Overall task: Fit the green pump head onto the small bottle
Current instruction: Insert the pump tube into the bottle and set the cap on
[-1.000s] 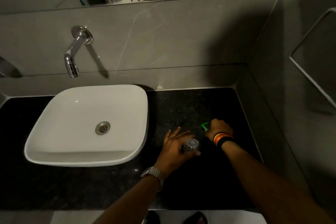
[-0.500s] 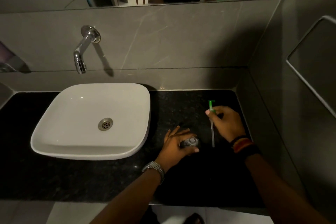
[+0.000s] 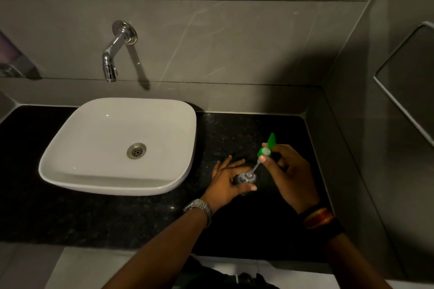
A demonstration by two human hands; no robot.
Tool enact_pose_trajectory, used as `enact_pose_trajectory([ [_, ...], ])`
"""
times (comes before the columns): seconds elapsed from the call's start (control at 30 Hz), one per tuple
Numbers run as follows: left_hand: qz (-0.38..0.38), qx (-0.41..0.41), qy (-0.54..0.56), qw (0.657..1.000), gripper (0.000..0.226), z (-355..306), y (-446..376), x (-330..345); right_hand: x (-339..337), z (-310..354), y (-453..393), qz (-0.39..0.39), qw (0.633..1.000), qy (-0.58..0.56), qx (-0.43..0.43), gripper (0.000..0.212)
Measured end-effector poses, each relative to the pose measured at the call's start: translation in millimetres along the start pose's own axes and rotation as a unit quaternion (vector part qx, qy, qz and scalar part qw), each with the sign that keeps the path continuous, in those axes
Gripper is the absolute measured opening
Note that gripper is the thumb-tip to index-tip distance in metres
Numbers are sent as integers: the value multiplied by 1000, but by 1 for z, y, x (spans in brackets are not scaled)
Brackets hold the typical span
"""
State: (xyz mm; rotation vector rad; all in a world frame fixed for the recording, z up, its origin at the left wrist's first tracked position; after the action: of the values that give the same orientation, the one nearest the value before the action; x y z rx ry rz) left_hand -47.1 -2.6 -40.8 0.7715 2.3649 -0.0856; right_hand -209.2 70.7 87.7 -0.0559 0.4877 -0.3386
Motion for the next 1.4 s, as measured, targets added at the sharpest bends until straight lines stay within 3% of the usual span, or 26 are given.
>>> enact_pose_trajectory([
  [0.27, 1, 6, -5, 1000, 60, 7, -1, 6, 13, -21, 2, 19, 999, 16, 26, 23],
  [0.47, -7, 7, 12, 1000, 57, 10, -2, 8, 46, -50, 4, 88, 985, 143, 48, 22],
  [0.7, -17, 0, 26, 999, 49, 11, -1, 8, 51, -59, 7, 29, 981, 189, 41, 40],
  [0.83, -21, 3, 17, 1000, 54, 10, -1, 7, 52, -61, 5, 6, 982, 176, 73, 49],
  [0.93, -5, 2, 22, 1000, 55, 11, -2, 7, 49, -65, 3, 33, 994, 85, 67, 54],
  [1.1, 6, -1, 35, 999, 59, 12, -3, 8, 41, -70, 0, 43, 996, 49, 56, 23],
  [1.27, 3, 2, 44, 999, 50, 11, -3, 6, 45, -69, -1, 1, 994, 46, 103, 37],
  [1.4, 0, 5, 33, 999, 56, 10, -1, 6, 45, -68, 2, 85, 994, 9, 75, 50],
])
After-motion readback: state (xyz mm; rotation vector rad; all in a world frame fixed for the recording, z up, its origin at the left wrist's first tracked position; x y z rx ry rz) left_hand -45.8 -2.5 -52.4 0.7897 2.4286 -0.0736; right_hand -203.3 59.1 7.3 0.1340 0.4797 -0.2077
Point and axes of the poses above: each hand's wrist, its own y-axis away from the middle knuckle, its own x-axis out of the palm, z = x × y, the point moved 4 cm from there along -y, towards the middle knuckle, and after that the axes turned 4 degrees about -y, right-handed, at the moved point
